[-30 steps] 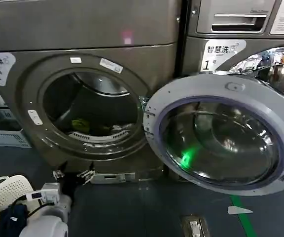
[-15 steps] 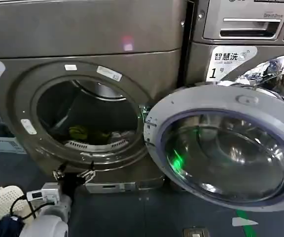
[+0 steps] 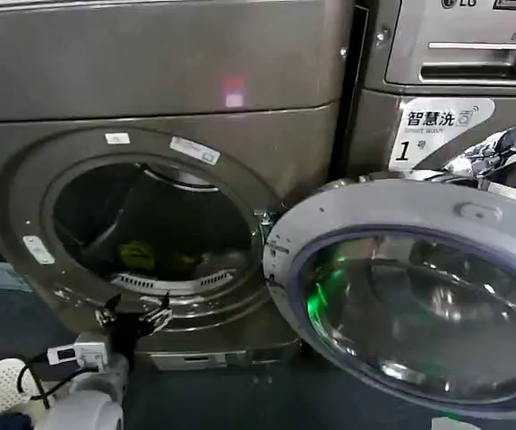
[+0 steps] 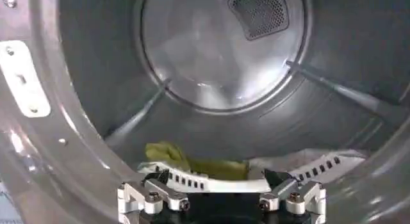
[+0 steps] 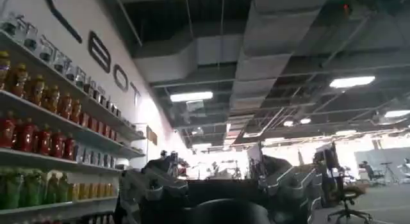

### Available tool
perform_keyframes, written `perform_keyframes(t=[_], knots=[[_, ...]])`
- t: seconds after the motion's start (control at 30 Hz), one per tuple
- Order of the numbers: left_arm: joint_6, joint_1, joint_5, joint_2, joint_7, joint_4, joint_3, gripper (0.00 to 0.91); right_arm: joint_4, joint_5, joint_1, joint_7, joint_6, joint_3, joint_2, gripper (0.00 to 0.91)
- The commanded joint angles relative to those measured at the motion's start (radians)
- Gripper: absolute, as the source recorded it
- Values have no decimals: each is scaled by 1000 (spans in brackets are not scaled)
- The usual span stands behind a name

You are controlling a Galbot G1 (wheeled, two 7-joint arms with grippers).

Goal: Grasp the clothes from the dryer.

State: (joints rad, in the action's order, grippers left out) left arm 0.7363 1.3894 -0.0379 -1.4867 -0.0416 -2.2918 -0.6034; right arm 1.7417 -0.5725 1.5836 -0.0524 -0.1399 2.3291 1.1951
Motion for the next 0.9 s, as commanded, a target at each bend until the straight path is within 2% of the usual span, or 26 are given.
perform_keyframes(t=[0.03, 0.27, 0.37, 0.63, 0.77, 0.9], knots=[[49, -1, 0, 1, 0, 6, -1, 907, -2, 1, -2, -1, 1, -1, 1, 907], [49, -4, -1, 0, -1, 11, -1, 907, -1, 7, -4, 0, 3, -7, 9, 907], [49, -5, -1, 1, -1, 16, -4, 907, -2, 48, -2, -6, 6, -13, 10, 907], [49, -21, -46, -2, -27, 32, -9, 907, -2, 50, -4, -3, 13, -12, 11, 907], [49, -76, -99, -14, -68, 71, -21, 907, 0, 50, -4, -4, 17, -12, 12, 907], [49, -150, -272, -7, -235, 129, -46, 907, 6, 50, -5, -3, 16, -17, 14, 907]])
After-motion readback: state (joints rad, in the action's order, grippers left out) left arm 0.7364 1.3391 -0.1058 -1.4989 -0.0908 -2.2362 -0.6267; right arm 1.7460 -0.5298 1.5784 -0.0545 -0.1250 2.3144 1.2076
